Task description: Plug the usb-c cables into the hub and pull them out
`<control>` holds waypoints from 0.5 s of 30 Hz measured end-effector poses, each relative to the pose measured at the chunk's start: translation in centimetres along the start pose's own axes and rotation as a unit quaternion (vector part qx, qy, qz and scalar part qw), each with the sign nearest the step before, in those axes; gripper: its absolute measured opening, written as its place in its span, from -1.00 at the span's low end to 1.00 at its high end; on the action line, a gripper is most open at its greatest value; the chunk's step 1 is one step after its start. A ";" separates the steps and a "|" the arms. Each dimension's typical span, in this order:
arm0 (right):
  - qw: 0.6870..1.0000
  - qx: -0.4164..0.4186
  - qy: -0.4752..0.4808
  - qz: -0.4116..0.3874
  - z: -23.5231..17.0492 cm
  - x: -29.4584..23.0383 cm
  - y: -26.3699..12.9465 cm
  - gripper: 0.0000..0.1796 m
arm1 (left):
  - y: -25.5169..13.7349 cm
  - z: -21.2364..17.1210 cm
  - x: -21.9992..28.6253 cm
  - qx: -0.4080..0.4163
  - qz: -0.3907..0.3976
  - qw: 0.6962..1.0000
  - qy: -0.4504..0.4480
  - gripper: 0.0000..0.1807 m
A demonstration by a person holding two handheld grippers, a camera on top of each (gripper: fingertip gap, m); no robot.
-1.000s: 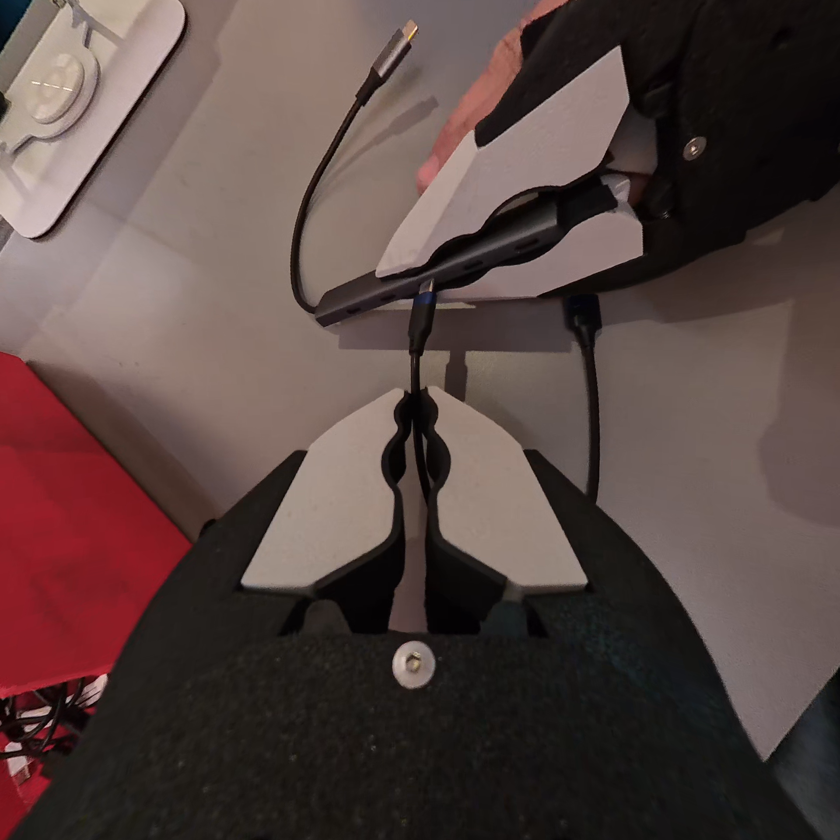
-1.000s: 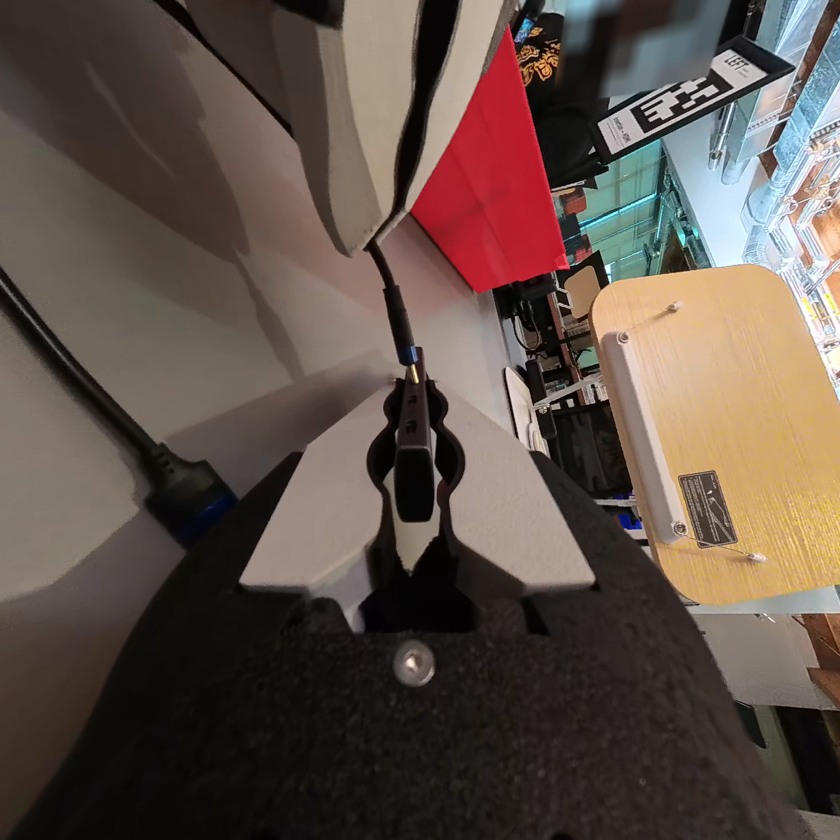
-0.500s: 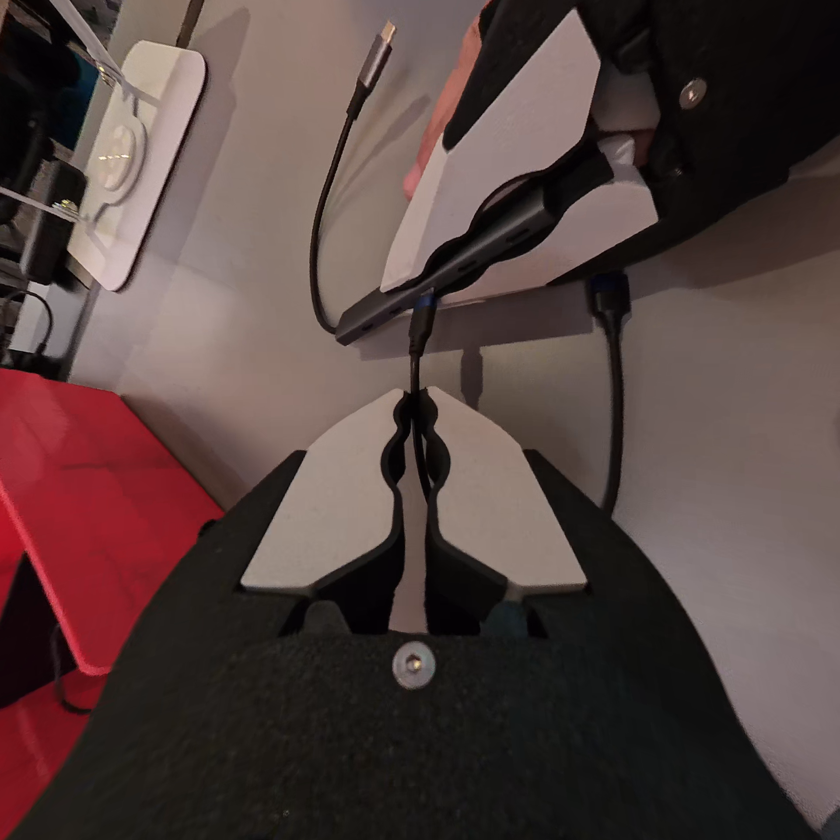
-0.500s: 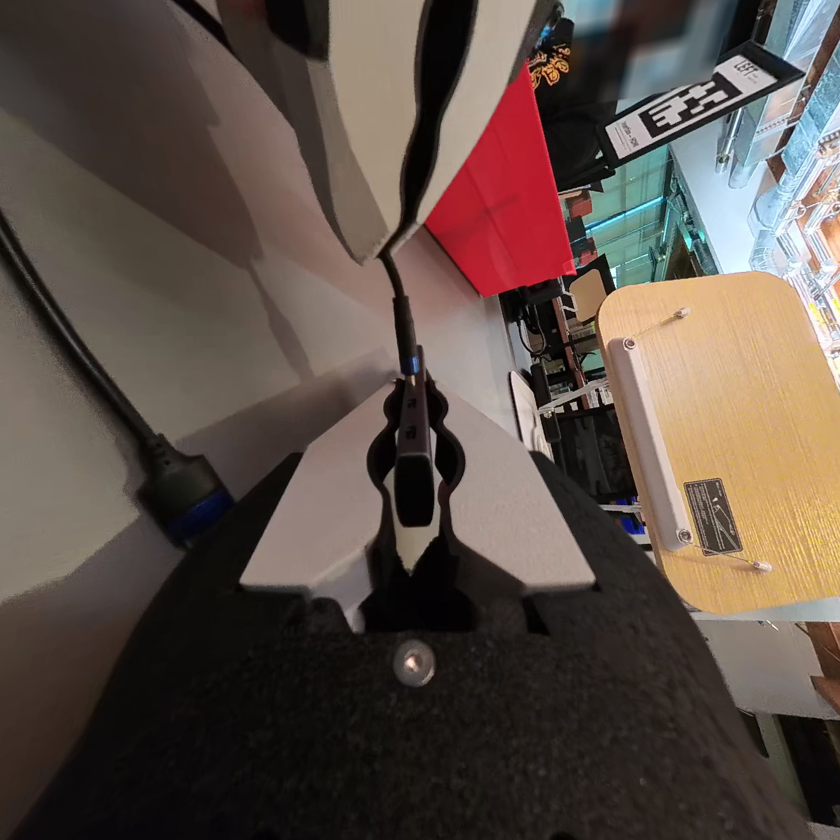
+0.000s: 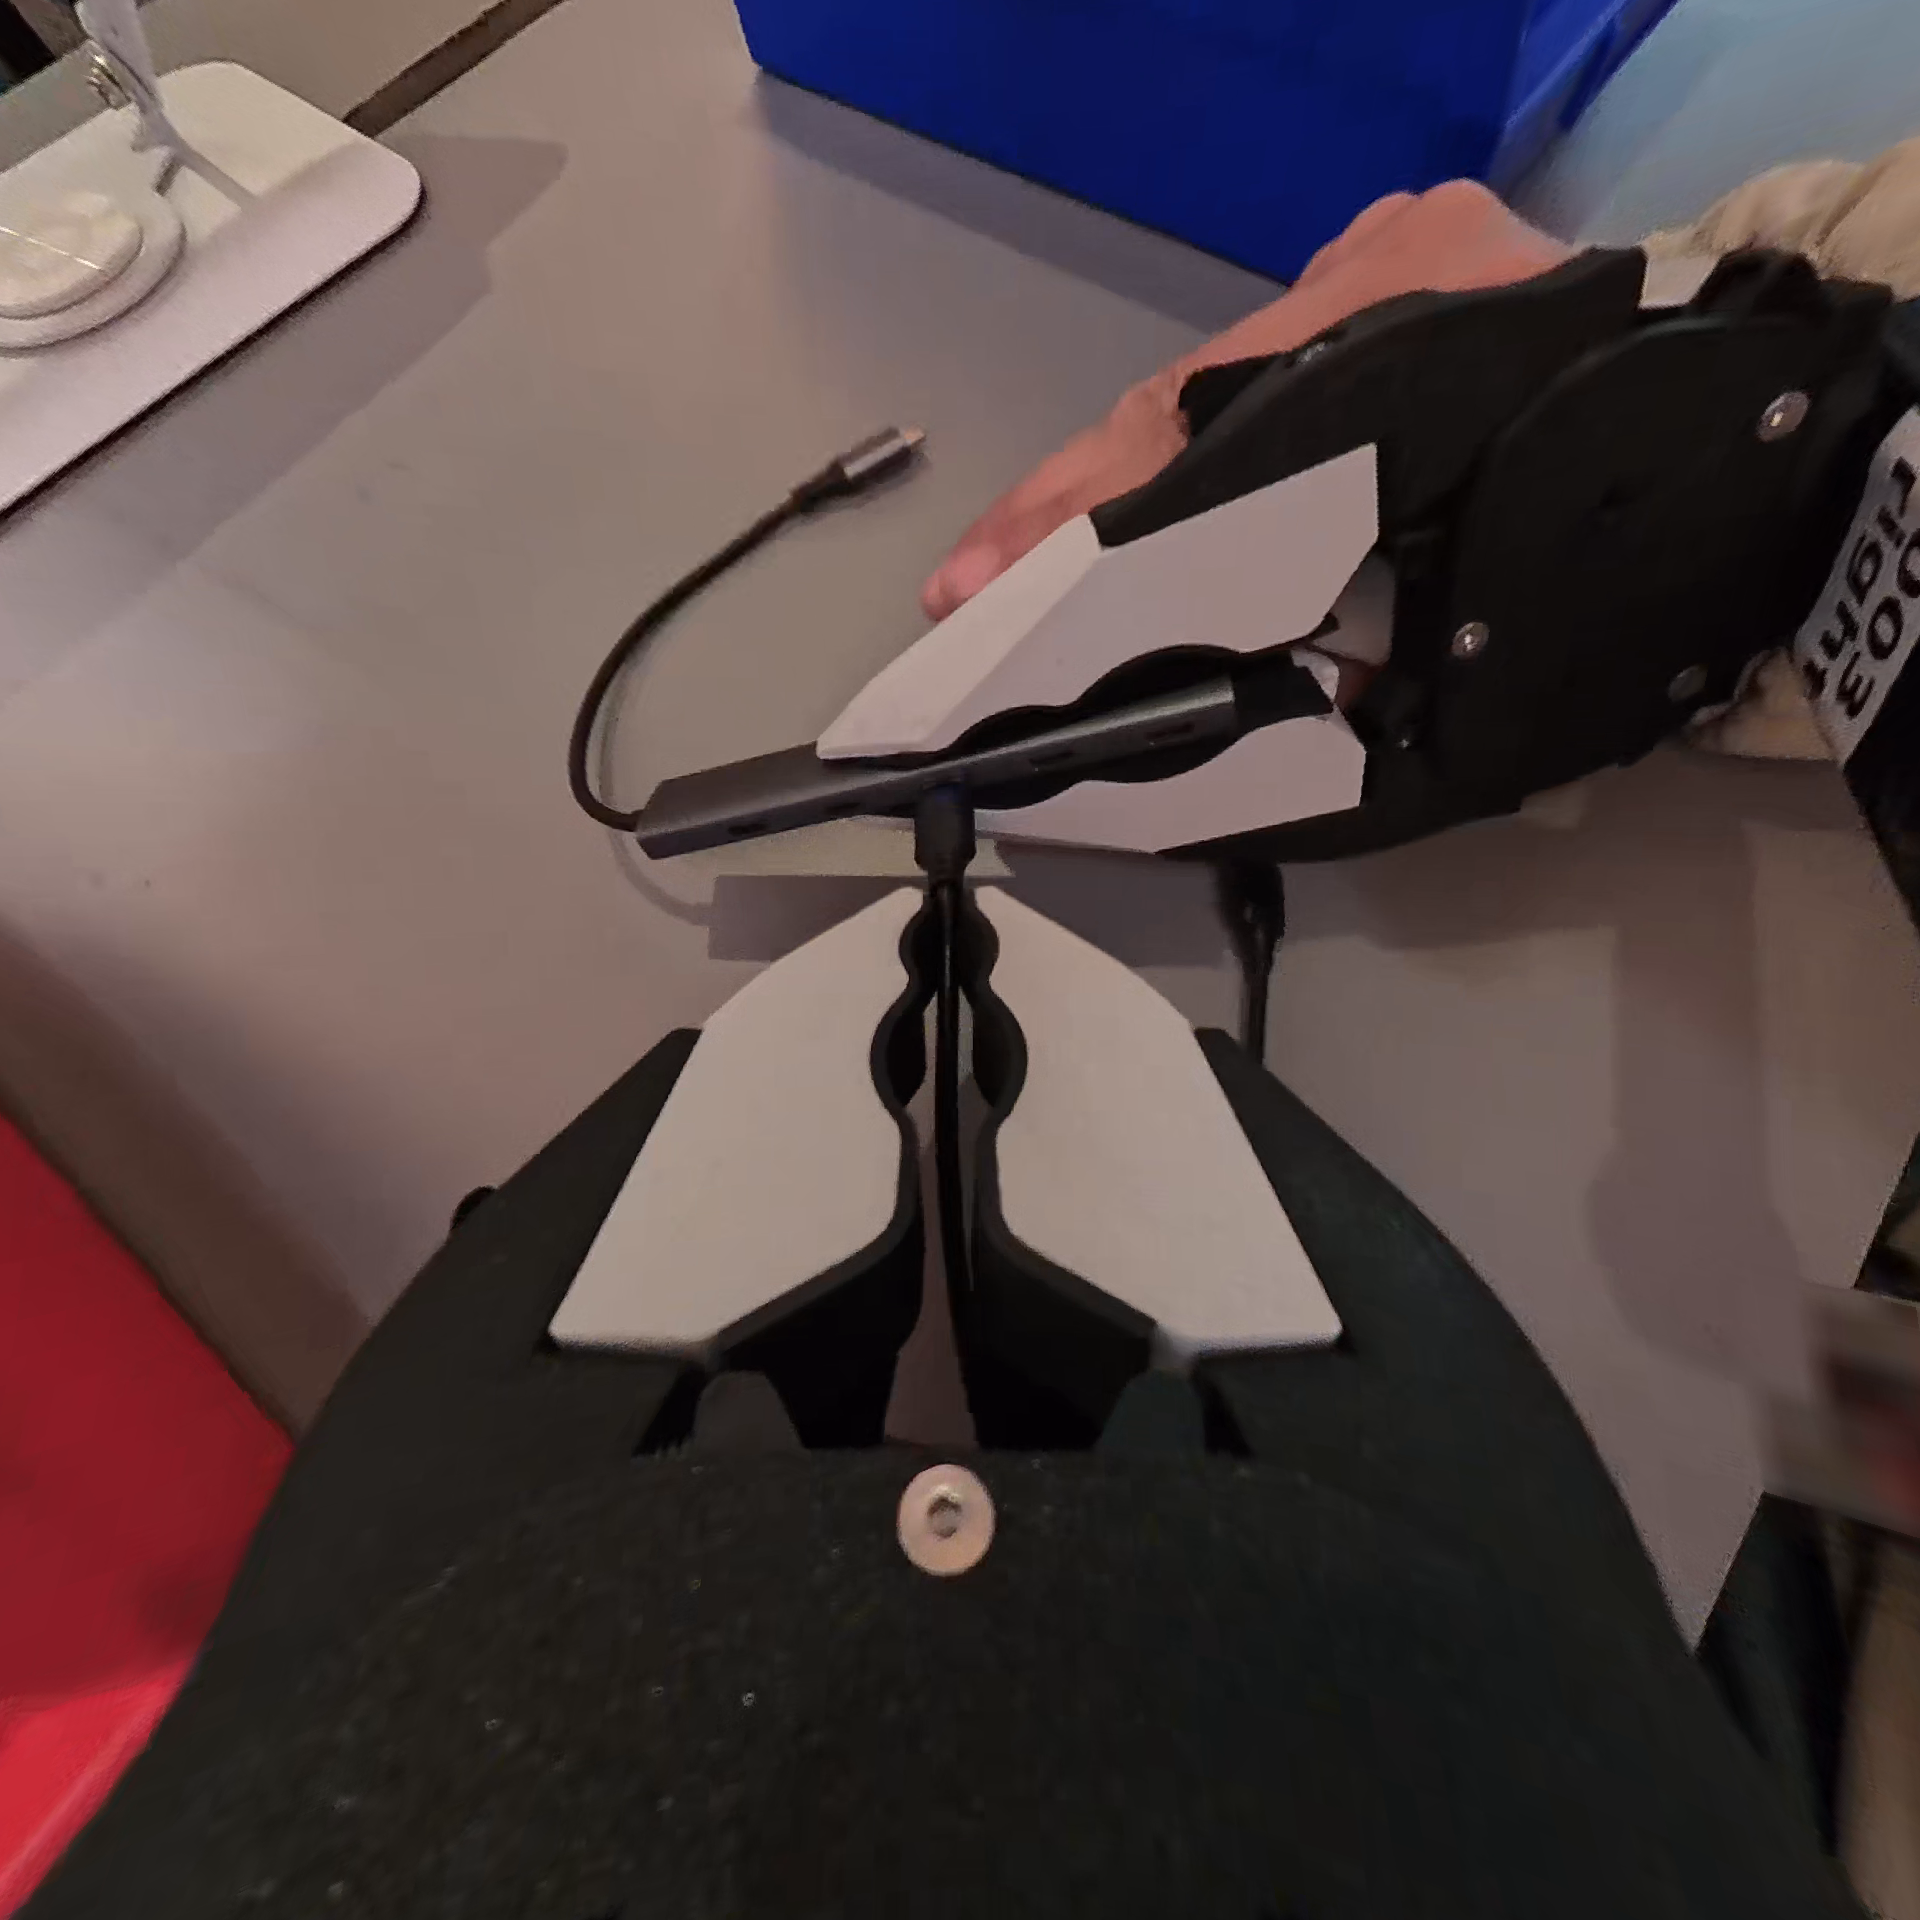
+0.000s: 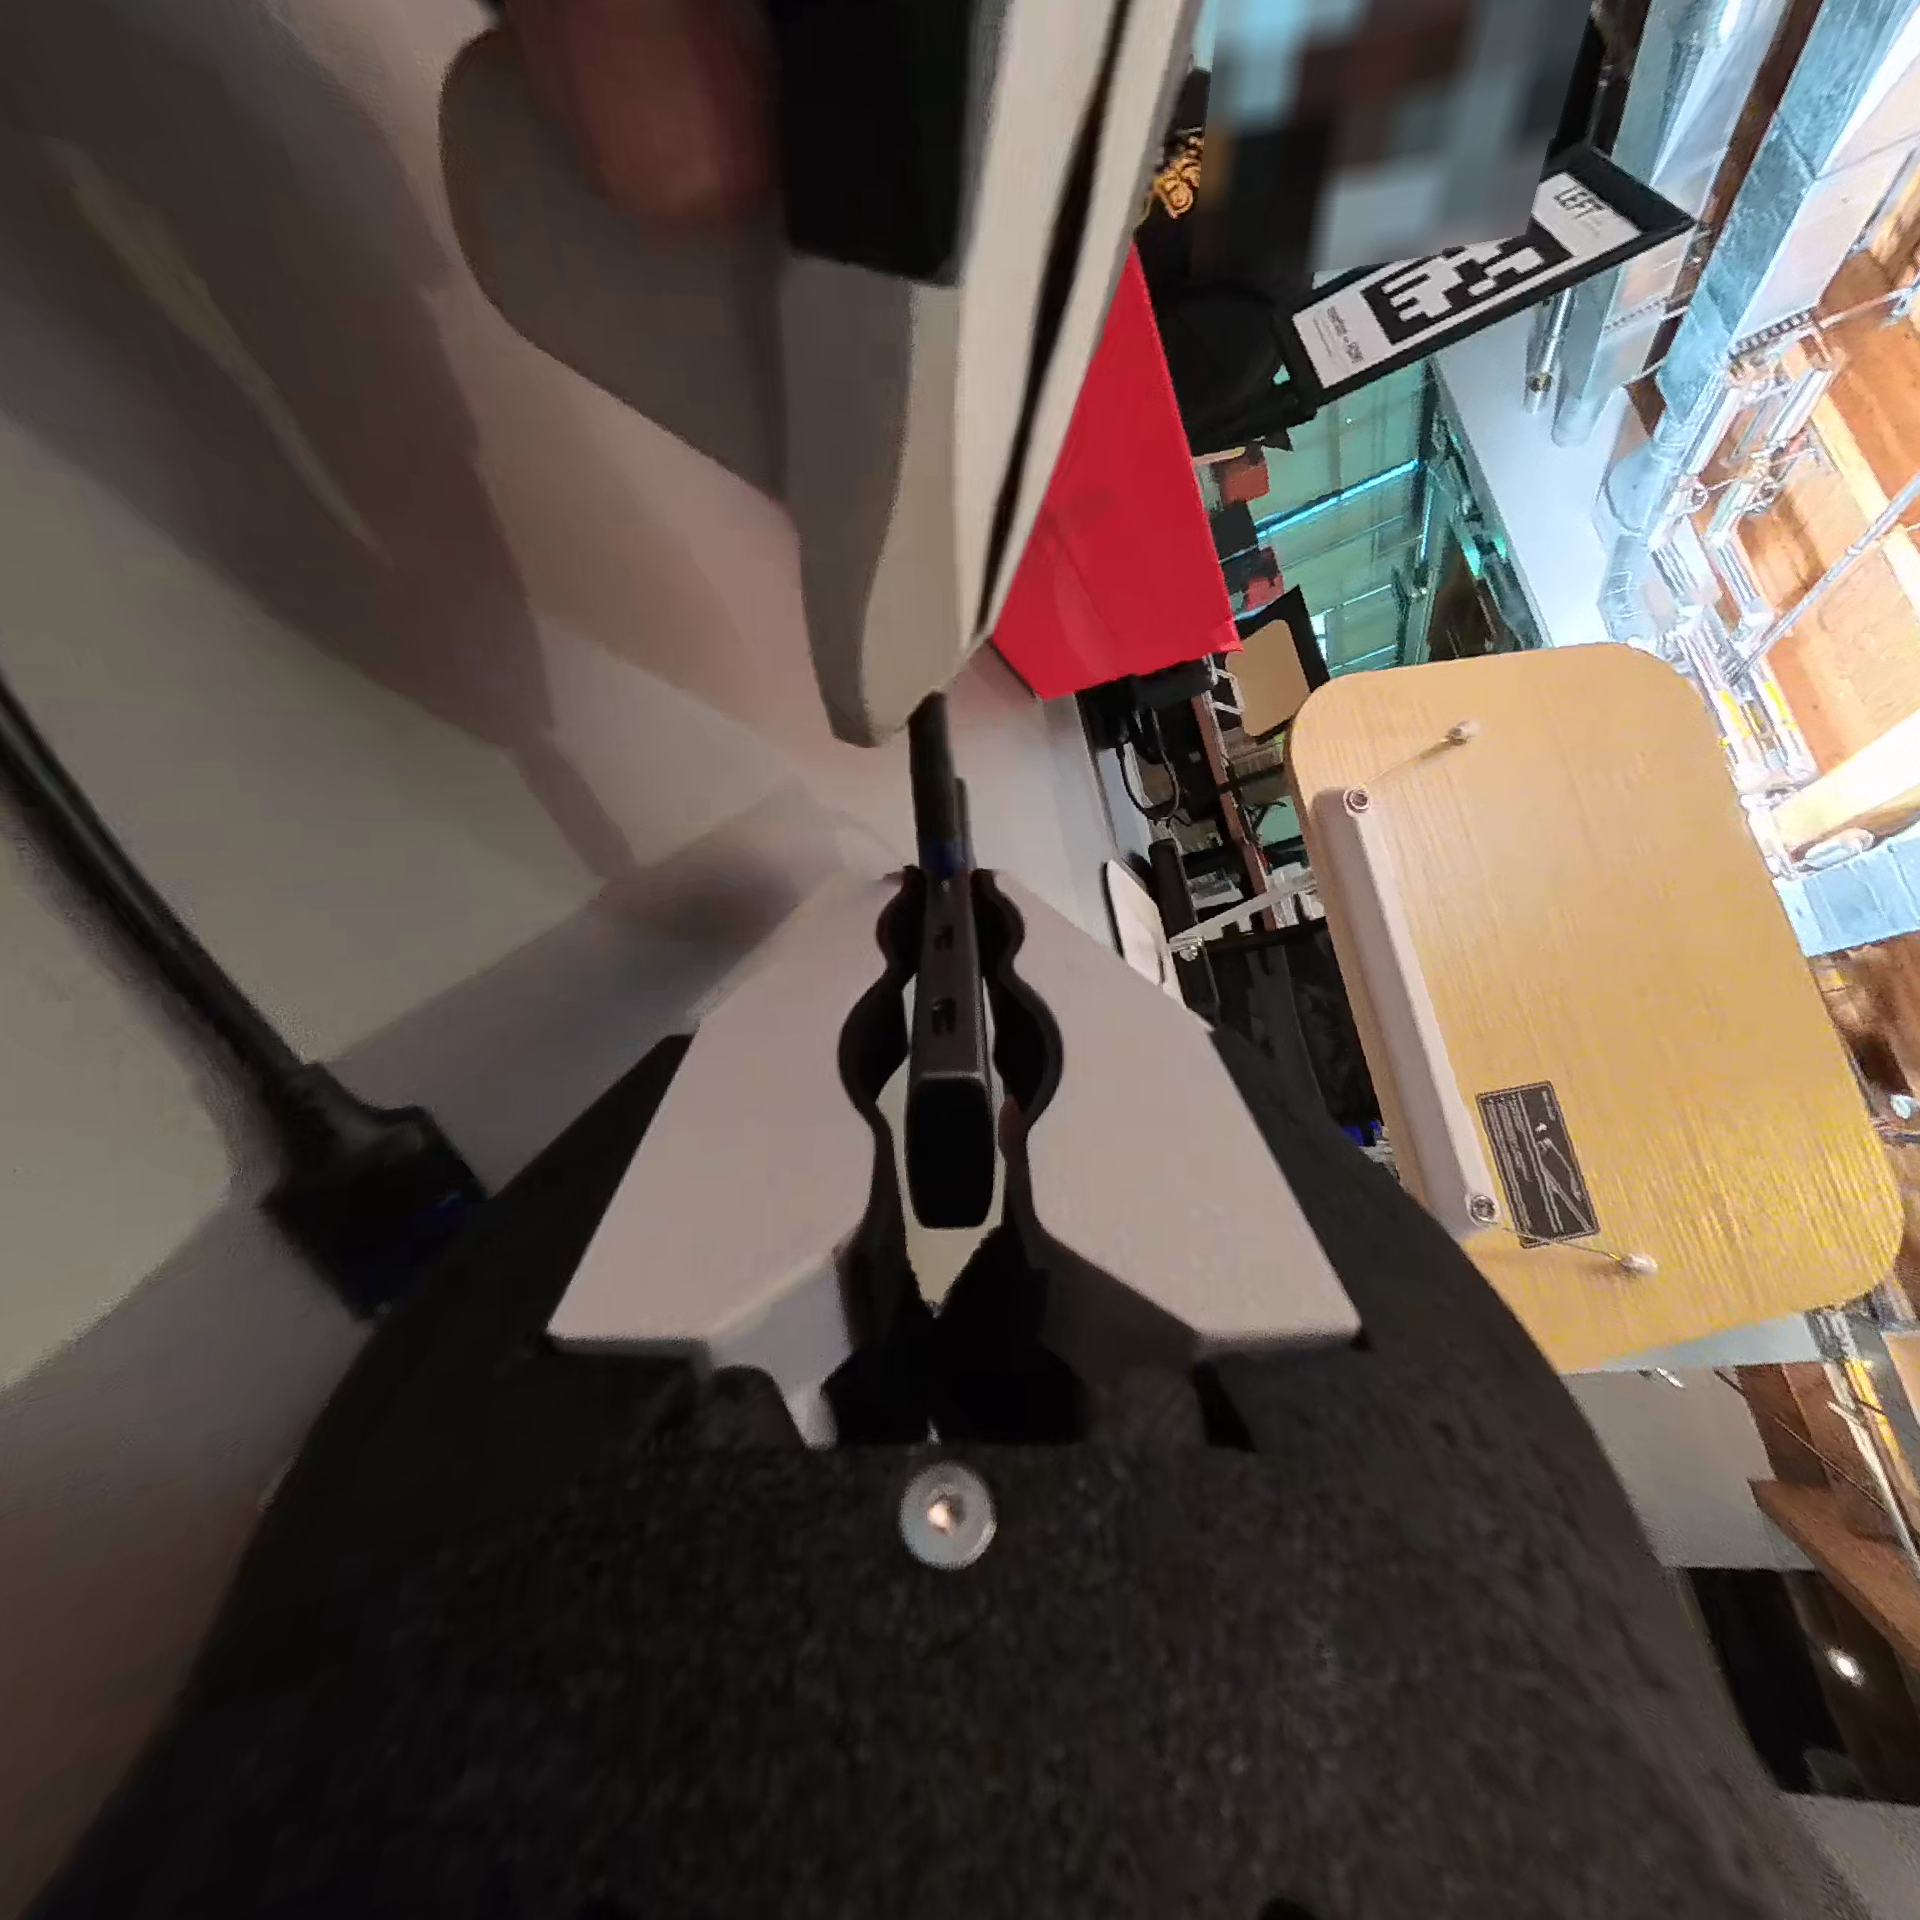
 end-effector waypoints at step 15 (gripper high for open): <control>1.000 -0.008 0.003 -0.001 -0.1 0.1 0.0 -0.90 | 0.6 0.4 0.2 0.018 0.017 1.000 0.016 -0.97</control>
Point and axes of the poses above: each gripper's, where its closed fingertips meet, y out along the fingers, z out of its top, x = y × z across the jaws, the point moved 9 cm from there along -y, back along the fingers, and after that the axes turned 7 degrees about -y, right-handed, at the moved point
